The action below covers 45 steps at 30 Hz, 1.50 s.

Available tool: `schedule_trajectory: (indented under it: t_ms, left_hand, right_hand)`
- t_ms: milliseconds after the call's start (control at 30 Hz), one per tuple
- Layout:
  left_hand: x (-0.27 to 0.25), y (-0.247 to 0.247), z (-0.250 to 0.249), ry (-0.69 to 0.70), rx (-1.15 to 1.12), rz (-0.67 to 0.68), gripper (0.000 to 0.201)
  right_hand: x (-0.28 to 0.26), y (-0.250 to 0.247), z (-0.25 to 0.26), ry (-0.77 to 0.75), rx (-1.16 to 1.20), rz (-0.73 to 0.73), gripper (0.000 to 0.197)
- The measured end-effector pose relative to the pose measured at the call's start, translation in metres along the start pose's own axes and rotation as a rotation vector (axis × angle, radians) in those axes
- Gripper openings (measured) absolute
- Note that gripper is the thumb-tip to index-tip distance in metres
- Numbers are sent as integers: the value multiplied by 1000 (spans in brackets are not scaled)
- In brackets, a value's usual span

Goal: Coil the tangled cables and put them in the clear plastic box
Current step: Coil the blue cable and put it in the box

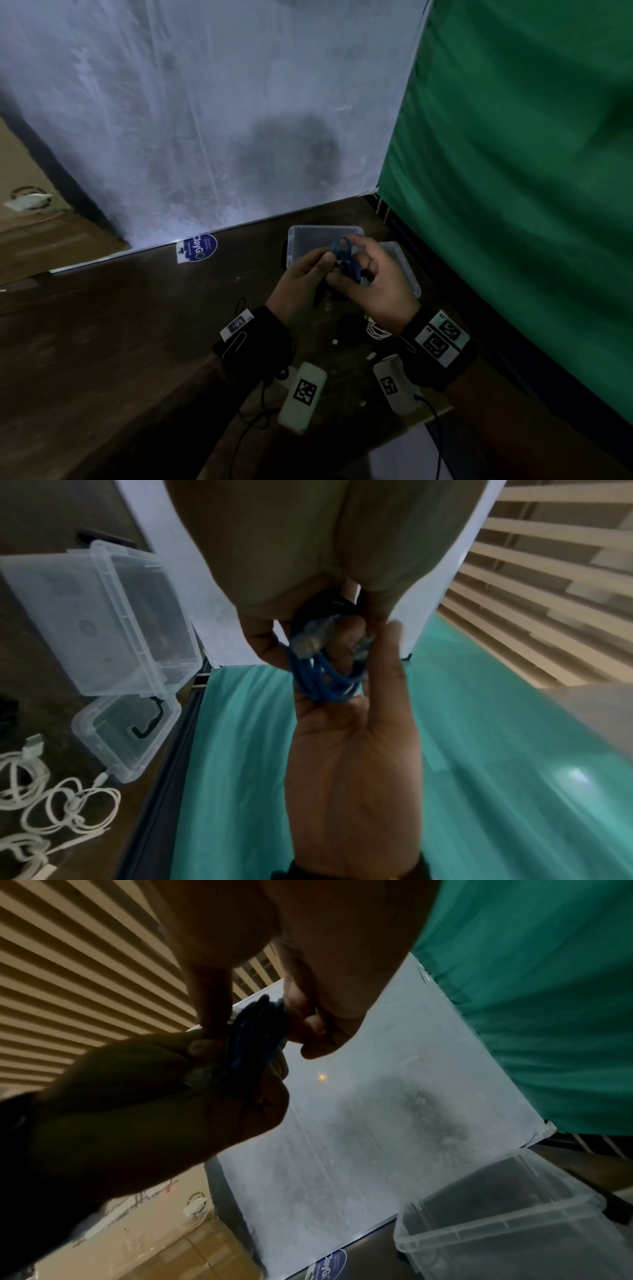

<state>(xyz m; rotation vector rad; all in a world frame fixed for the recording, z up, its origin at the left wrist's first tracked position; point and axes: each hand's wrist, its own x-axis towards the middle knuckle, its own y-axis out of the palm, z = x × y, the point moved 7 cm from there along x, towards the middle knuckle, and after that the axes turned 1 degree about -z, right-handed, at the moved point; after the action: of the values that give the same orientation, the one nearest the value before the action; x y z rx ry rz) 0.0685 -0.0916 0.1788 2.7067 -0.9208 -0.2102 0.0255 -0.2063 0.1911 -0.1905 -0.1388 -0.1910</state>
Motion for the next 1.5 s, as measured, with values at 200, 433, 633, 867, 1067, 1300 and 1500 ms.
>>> schedule_trajectory:
  t_ms: [200, 433, 633, 867, 1067, 1300, 1500]
  left_hand:
    - [-4, 6, 6, 47, 36, -44, 29]
    - [-8, 3, 4, 64, 172, -42, 48]
    - [-5, -5, -7, 86, 340, -24, 29]
    - [3, -10, -8, 69, 366, 56, 29]
    - [5, -12, -11, 102, 377, 47, 31]
    - [2, -3, -20, 103, 445, 173, 33]
    - [10, -7, -18, 154, 495, 66, 25]
  right_hand:
    - [-2, -1, 11, -36, -44, -110, 25]
    - [2, -2, 5, 52, -50, -83, 17]
    - [10, -11, 19, -62, -117, -8, 14]
    - [11, -17, 21, -101, -165, -10, 3]
    - [17, -19, 17, -23, -99, 98, 17]
    - [22, -19, 27, -71, -143, 172, 17]
    - [19, -19, 41, -333, -337, -107, 12]
